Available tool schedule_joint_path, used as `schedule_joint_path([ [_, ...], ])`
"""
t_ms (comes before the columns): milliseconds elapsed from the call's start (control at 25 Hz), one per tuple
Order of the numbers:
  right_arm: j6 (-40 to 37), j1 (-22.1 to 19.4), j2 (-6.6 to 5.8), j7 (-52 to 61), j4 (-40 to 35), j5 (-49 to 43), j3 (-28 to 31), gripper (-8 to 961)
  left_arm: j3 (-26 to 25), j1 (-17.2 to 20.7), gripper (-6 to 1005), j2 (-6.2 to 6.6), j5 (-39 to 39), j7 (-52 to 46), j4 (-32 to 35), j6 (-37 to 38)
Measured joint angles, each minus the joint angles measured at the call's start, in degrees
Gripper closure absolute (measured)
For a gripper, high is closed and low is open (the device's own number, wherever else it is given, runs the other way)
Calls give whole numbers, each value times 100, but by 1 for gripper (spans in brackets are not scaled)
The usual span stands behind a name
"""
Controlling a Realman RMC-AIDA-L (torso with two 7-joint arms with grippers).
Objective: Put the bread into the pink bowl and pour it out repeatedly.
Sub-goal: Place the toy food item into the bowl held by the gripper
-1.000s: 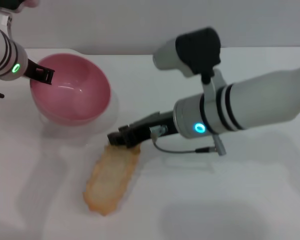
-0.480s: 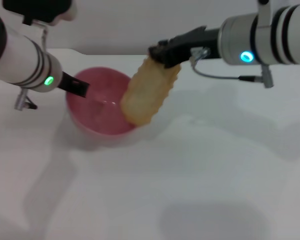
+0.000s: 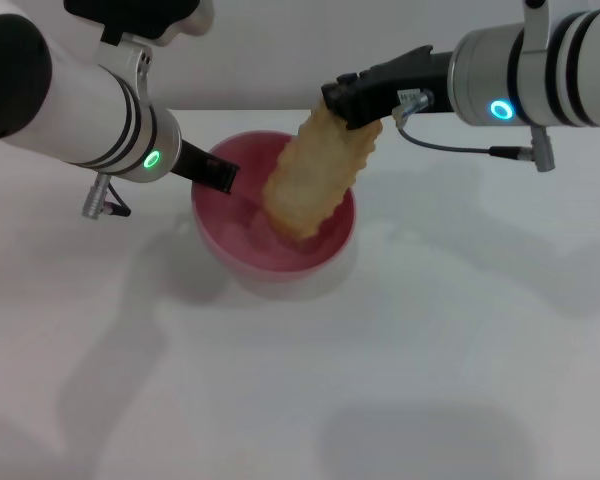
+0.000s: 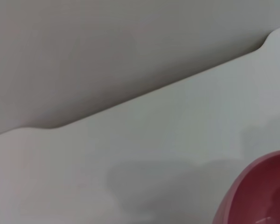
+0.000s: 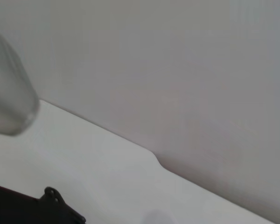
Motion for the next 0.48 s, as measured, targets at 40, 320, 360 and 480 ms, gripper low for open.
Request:
schedule_joint_path([
  [40,-47,0,3,0,68,20,-11,816,0,0,955,0,-4,0,10,11],
  [320,-200,2,7,-42,350,120,-115,820,0,-7,955,1,-109,-9,22,93],
  [360,-216,-4,7,-49,348,122,-143,820,0,-7,955,1,-142,-8,22,102],
  [480,-238,-19,8,-60,283,123,-254,773,0,-6,955,2,-236,7,22,130],
])
